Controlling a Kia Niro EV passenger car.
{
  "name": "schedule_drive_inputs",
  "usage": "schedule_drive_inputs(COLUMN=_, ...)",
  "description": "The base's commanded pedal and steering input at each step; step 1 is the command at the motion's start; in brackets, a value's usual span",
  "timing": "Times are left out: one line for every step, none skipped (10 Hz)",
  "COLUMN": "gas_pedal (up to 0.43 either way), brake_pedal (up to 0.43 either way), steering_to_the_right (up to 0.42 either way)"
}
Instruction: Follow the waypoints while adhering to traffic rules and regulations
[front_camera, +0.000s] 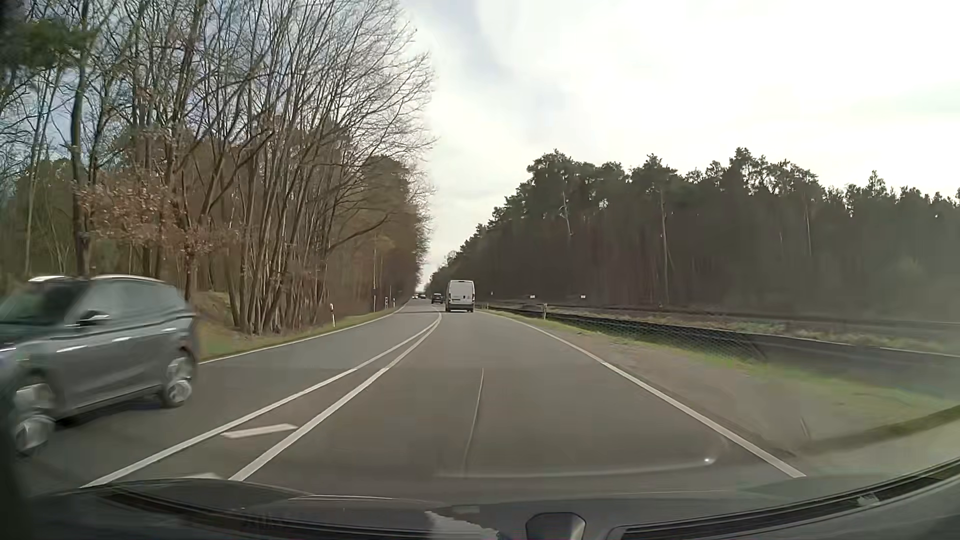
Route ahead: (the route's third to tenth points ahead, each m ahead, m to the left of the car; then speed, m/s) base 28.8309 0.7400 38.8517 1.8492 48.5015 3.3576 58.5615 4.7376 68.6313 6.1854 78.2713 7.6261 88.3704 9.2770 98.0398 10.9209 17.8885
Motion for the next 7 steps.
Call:
schedule_drive_inputs(gas_pedal=0.008, brake_pedal=0.0, steering_to_the_right=-0.024)
schedule_drive_inputs(gas_pedal=0.008, brake_pedal=0.0, steering_to_the_right=-0.024)
schedule_drive_inputs(gas_pedal=0.008, brake_pedal=0.0, steering_to_the_right=-0.023)
schedule_drive_inputs(gas_pedal=0.008, brake_pedal=0.0, steering_to_the_right=-0.021)
schedule_drive_inputs(gas_pedal=0.008, brake_pedal=0.0, steering_to_the_right=-0.02)
schedule_drive_inputs(gas_pedal=0.008, brake_pedal=0.0, steering_to_the_right=-0.02)
schedule_drive_inputs(gas_pedal=0.02, brake_pedal=0.0, steering_to_the_right=-0.019)
